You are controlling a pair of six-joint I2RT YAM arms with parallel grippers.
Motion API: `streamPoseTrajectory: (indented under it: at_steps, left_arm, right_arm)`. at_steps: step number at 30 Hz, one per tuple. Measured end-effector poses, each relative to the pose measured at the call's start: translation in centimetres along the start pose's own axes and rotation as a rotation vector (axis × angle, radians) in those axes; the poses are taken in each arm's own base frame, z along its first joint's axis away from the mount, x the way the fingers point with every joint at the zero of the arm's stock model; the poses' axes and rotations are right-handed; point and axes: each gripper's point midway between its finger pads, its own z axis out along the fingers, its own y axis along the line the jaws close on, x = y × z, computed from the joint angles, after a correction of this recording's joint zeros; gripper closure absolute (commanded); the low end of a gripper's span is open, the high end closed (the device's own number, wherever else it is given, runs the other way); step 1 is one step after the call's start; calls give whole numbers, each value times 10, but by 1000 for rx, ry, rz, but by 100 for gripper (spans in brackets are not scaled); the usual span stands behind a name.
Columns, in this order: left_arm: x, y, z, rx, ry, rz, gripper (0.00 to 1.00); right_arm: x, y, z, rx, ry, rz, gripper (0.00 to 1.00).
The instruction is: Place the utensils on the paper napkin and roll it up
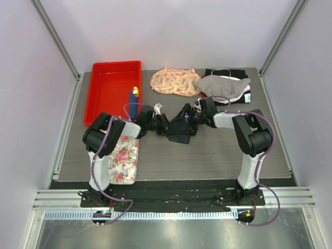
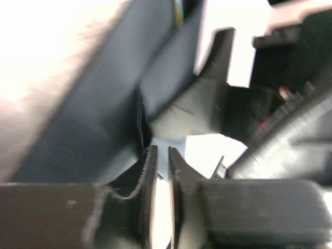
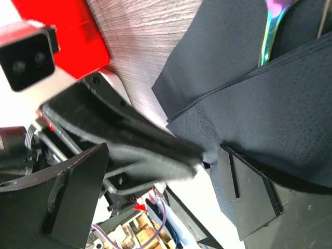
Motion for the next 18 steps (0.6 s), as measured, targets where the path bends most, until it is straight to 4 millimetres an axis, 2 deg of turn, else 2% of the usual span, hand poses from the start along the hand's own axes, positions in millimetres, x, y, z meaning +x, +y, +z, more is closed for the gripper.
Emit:
streamPoseTrajectory:
  at_steps: [5,9,12,15,16,18]
  left_arm:
    - [-4,20,3,-103,-13,-7,100]
    - [-5,21,3,-124,1,8,100]
    - [-6,22,3,-131,7,19,100]
    - [-6,22,3,-134,9,24,100]
    - [-6,22,3,-135,10,24,100]
    - [-5,22,3,-136,10,24,100]
  right_arm:
    - [0,1,0,-5,2,-10,3]
    - [0,3,-3,2,8,-44,5]
    - [-3,9,-13,16,7,-81,16]
    - [-18,26,-28,9,-28,-154,36]
    - [-23,32,-33,10,-42,-184,49]
    - [-33,40,-41,19,-79,-247,68]
